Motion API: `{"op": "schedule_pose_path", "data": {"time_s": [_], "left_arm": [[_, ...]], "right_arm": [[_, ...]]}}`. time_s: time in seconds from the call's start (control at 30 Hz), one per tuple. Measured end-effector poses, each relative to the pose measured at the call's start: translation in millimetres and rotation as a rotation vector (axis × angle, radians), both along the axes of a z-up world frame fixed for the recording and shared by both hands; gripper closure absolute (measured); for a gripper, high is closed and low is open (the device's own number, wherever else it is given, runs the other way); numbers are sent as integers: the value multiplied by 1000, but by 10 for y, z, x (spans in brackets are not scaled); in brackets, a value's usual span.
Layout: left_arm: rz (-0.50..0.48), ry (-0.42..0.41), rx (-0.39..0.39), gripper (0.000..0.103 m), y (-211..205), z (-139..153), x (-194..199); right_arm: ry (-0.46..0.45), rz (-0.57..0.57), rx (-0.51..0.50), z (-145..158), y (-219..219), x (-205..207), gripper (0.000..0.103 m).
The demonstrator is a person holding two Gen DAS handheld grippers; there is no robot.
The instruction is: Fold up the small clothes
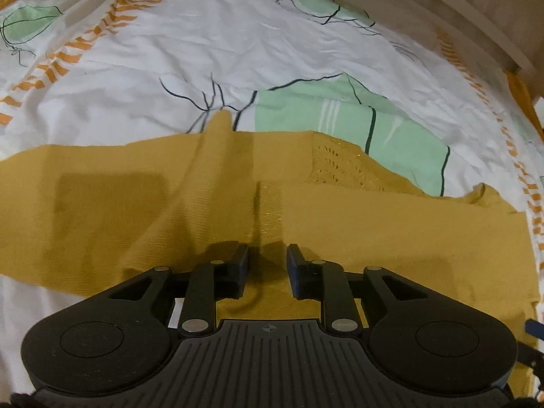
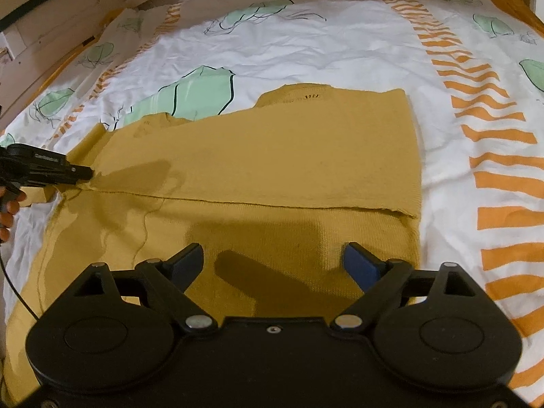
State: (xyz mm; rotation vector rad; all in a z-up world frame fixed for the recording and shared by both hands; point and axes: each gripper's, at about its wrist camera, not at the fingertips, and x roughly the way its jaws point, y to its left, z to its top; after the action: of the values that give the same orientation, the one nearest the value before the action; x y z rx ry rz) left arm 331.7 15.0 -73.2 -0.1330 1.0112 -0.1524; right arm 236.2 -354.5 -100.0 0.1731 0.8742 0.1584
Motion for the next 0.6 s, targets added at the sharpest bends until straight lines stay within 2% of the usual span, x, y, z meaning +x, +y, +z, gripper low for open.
{"op": "schedule_pose_path", "data": {"time_s": [0.17, 0.37, 0.5, 0.6], "left_arm": [[83, -52, -21, 79, 365, 206, -69], [229, -114, -76, 73, 1045, 423, -143], [315, -128, -60, 73, 1485, 478, -195], [390, -137, -57, 73, 1827, 463, -263]], "right_arm": [[-21, -12, 9, 25, 5, -8, 12], [-95, -2, -7, 73, 120, -42, 9], [-132, -20, 36, 138, 238, -77, 6], [-144, -15, 24, 185, 383, -86, 4]]}}
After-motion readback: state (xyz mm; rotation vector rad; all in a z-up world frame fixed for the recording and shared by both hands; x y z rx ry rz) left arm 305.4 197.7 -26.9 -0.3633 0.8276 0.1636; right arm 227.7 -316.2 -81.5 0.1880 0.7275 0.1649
